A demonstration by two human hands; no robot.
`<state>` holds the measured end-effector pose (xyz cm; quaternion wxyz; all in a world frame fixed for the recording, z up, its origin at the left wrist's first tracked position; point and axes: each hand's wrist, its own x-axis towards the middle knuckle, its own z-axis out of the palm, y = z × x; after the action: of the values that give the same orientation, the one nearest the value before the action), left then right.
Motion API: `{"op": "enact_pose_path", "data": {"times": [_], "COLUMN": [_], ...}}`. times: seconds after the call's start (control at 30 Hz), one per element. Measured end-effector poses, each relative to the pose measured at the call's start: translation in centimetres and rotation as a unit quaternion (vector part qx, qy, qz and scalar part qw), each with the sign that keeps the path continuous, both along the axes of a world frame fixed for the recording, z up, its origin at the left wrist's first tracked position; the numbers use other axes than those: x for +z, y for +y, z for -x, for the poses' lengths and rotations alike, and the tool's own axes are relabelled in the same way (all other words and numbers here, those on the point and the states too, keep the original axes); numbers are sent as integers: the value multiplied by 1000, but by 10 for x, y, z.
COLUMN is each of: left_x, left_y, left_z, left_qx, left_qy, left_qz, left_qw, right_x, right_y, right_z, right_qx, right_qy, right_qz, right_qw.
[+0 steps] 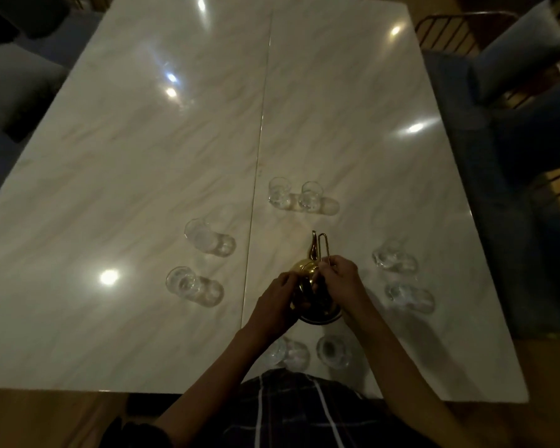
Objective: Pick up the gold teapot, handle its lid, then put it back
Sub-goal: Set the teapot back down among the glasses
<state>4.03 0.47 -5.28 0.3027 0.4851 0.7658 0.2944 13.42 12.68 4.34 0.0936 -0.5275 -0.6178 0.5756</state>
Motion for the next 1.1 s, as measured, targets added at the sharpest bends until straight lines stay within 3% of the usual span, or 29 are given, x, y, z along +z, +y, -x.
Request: {"op": "enact_pose_path", "data": {"times": [0.33, 0.77, 1.1], "left_x": [-17, -36, -36], "left_y": [27, 64, 66], "left_z": [19, 55, 53], "left_qx": [2, -22, -31], "left_qy": [-19, -34, -29], "left_qz": [93, 172, 162], "left_qw": [995, 984, 986], "right_x": [-42, -81, -89], "right_y": [30, 69, 75], "right_z": [14, 54, 57], "right_qx": [27, 65, 92], "right_qy": [0, -43, -39], "right_qz": [63, 46, 24], "right_qw": [998, 996, 995]}}
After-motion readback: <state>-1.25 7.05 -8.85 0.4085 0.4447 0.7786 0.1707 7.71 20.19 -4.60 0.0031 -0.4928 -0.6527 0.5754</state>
